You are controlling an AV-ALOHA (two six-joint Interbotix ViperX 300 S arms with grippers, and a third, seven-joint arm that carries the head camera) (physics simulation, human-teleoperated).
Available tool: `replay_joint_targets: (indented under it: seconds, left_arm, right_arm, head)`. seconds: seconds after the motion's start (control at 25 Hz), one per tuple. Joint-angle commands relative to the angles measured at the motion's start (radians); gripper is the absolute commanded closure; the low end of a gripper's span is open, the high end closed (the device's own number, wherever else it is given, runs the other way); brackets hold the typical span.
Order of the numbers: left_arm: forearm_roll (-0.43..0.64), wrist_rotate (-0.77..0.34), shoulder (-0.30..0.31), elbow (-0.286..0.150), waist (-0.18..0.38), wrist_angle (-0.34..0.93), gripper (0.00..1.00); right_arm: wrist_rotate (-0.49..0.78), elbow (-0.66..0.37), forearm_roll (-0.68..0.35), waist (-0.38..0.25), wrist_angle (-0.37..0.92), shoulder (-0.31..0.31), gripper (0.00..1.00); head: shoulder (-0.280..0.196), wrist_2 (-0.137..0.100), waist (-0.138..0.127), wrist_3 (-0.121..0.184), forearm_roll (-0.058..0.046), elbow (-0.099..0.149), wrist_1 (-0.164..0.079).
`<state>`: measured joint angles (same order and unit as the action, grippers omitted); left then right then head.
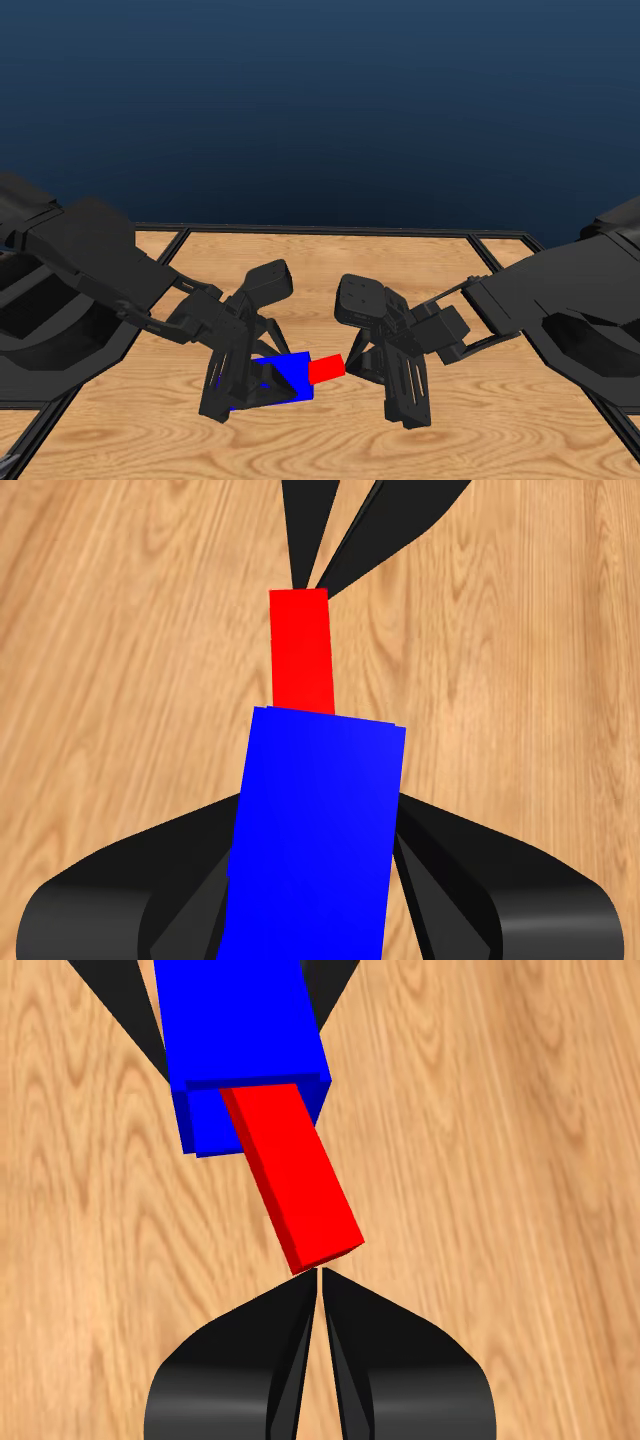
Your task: Insert peg into socket
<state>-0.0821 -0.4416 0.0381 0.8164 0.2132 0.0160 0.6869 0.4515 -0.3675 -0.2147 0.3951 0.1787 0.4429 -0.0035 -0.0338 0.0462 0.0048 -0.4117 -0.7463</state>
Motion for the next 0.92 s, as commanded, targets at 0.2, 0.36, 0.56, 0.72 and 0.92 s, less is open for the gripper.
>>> replay_joint_targets:
  seconds: [0.2,0.36,0.56,0.72,0.92]
  left_arm:
    - [0.088,-0.092,0.025,-0.049,0.006,0.059,1.00]
    - [0.158,-0.183,0.038,-0.071,0.015,0.111,1.00]
    - [0.237,-0.278,0.040,-0.073,0.031,0.174,1.00]
    - [0.351,-0.422,0.048,-0.099,0.057,0.281,1.00]
    - [0.395,-0.490,0.061,-0.092,0.073,0.327,1.00]
  right_arm:
    - [-0.086,-0.102,0.031,0.008,-0.061,0.023,1.00]
    - [-0.114,-0.145,0.047,0.006,-0.079,0.066,1.00]
    - [-0.169,-0.169,0.093,0.011,-0.110,0.096,1.00]
    - [-0.182,-0.178,0.107,0.011,-0.117,0.102,1.00]
    - [-0.143,-0.076,0.147,0.020,-0.183,0.053,1.00]
  head:
    - [-0.002,0.001,-0.002,-0.002,0.001,0.019,0.010]
    - [-0.001,0.004,-0.004,-0.001,0.002,0.018,0.009]
    - [0.002,0.003,-0.011,0.003,0.003,0.017,0.012]
    - [0.005,0.002,-0.014,0.005,0.004,0.017,0.014]
    - [0.007,0.004,-0.017,0.005,0.005,0.020,0.022]
